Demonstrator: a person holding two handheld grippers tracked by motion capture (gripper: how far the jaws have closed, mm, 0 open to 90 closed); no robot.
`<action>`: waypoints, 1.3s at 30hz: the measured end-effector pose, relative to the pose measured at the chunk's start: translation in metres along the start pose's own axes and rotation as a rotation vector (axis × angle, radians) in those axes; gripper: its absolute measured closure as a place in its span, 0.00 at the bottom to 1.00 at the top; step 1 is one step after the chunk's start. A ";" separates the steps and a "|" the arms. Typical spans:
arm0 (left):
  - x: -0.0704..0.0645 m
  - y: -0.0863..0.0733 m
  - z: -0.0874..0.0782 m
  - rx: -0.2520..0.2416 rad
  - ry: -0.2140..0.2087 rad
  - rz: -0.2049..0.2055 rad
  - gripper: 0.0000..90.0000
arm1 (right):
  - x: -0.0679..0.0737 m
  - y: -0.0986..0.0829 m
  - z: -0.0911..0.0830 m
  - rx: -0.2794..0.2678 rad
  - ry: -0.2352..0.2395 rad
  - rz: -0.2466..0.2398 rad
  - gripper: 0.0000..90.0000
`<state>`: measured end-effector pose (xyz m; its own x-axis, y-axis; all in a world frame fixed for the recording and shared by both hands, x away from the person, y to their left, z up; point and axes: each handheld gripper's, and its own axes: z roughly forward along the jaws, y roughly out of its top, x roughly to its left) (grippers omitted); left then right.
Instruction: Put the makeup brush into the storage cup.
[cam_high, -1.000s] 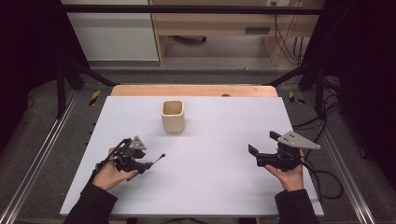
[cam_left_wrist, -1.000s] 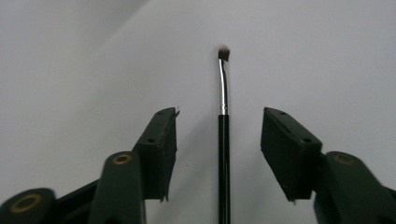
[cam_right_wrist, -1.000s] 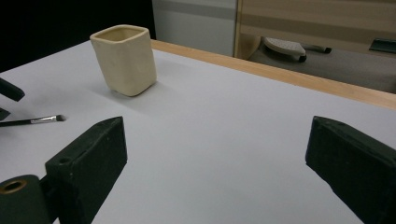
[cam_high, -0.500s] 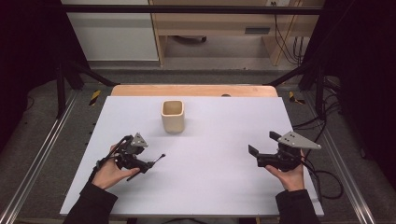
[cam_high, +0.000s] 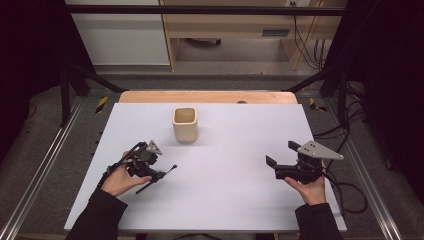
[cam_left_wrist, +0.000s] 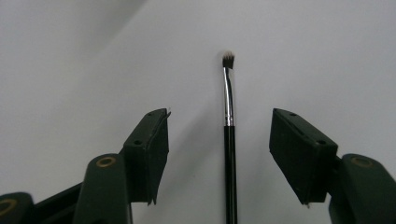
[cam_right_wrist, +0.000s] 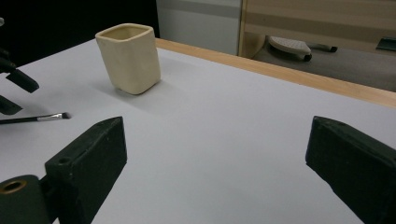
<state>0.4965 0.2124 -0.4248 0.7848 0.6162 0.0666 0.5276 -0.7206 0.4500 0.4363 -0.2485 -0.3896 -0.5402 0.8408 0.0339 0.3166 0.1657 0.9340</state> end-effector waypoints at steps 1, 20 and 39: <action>0.000 0.000 0.001 0.009 -0.004 -0.002 0.43 | 0.000 0.000 0.000 0.000 0.000 0.000 0.06; 0.000 0.003 0.017 0.123 -0.069 0.021 0.70 | 0.000 0.000 0.000 0.001 0.005 0.002 0.06; -0.004 0.003 0.023 0.171 -0.072 0.049 0.86 | 0.001 0.000 0.001 0.006 0.005 0.001 0.06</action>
<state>0.5023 0.2004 -0.4446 0.8288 0.5592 0.0184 0.5309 -0.7964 0.2896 0.4369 -0.2474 -0.3902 -0.5438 0.8384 0.0362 0.3218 0.1685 0.9317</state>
